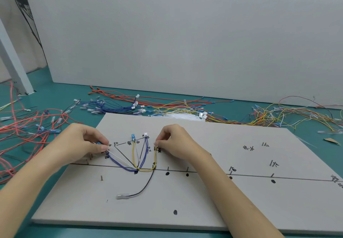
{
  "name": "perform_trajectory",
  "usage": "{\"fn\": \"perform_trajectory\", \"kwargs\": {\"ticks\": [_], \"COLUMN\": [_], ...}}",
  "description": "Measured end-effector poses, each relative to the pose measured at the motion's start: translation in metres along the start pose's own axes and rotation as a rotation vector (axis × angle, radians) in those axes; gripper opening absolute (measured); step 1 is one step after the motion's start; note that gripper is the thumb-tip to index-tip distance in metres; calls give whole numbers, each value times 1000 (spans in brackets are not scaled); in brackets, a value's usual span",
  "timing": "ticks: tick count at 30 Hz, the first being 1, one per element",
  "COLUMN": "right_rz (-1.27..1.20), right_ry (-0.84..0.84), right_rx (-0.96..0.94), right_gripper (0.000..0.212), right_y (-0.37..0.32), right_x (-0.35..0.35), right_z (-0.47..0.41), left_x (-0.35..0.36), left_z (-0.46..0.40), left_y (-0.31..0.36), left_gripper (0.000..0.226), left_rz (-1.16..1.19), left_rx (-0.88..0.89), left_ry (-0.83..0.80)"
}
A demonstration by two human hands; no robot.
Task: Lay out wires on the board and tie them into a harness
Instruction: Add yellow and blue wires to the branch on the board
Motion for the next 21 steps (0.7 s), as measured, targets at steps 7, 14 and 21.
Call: {"fn": "perform_trajectory", "kwargs": {"ticks": [7, 14, 21], "right_rz": [1, 16, 43], "right_ry": [-1, 15, 43], "right_rx": [1, -5, 1], "right_gripper": [18, 17, 9], "right_y": [-1, 0, 2], "right_x": [0, 1, 2], "right_z": [0, 0, 1], "left_x": [4, 2, 6], "left_z": [-8, -4, 2], "left_y": [-7, -7, -4], "left_gripper": [32, 22, 27], "left_rz": [-88, -159, -276], "left_rx": [-4, 83, 144], "left_ry": [37, 100, 18]}}
Point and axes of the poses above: each hand's wrist, its own z-axis away from the middle knuckle, its own x-axis out of the palm, y = z × x, the point moved 2 cm from there along -z, towards the middle knuckle, and after that the axes turned 14 degrees about z, right-handed, at the moved point
